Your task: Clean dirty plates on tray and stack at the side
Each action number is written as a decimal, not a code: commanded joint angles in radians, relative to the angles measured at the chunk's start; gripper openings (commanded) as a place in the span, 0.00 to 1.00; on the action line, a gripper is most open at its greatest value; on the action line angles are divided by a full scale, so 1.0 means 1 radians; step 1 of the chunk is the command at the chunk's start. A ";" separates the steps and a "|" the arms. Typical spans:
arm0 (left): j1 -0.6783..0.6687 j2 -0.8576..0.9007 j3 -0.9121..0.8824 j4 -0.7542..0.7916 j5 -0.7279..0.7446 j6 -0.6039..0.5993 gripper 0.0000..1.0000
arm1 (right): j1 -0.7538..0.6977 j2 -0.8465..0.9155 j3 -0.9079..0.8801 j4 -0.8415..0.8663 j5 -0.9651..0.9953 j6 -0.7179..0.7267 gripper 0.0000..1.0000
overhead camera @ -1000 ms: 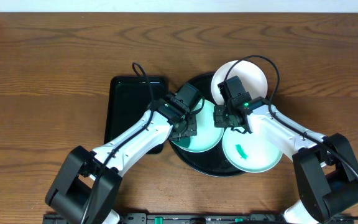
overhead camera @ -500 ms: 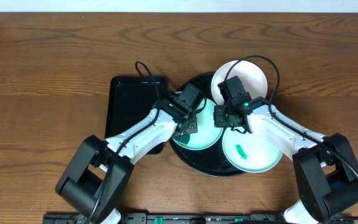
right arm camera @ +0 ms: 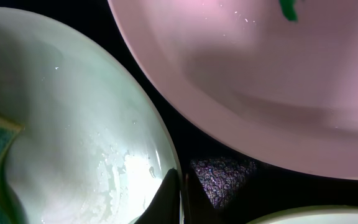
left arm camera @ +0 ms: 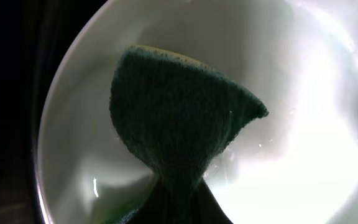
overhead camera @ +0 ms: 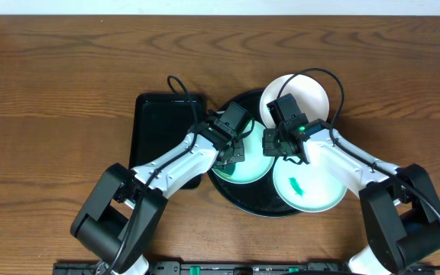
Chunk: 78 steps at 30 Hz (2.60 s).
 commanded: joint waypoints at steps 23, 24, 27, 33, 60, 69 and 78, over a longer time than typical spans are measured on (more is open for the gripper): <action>0.011 0.022 -0.007 0.131 0.164 -0.042 0.07 | 0.031 0.005 -0.001 0.013 -0.035 0.017 0.01; 0.017 0.018 -0.003 0.128 0.164 -0.037 0.08 | 0.031 0.005 -0.001 0.013 -0.035 0.017 0.01; 0.039 -0.012 0.011 0.114 0.163 0.019 0.07 | 0.031 0.005 -0.001 0.013 -0.035 0.017 0.01; 0.074 -0.112 0.014 0.113 0.148 0.083 0.07 | 0.031 0.005 -0.001 0.015 -0.035 0.017 0.01; 0.073 0.038 0.003 0.113 -0.064 0.127 0.08 | 0.031 0.005 -0.001 0.021 -0.031 0.016 0.01; 0.073 0.051 0.003 0.113 0.079 0.127 0.08 | 0.031 0.005 -0.001 0.022 -0.032 0.010 0.01; 0.073 0.051 0.003 0.113 0.243 0.123 0.08 | 0.031 0.005 -0.001 0.022 -0.032 0.010 0.01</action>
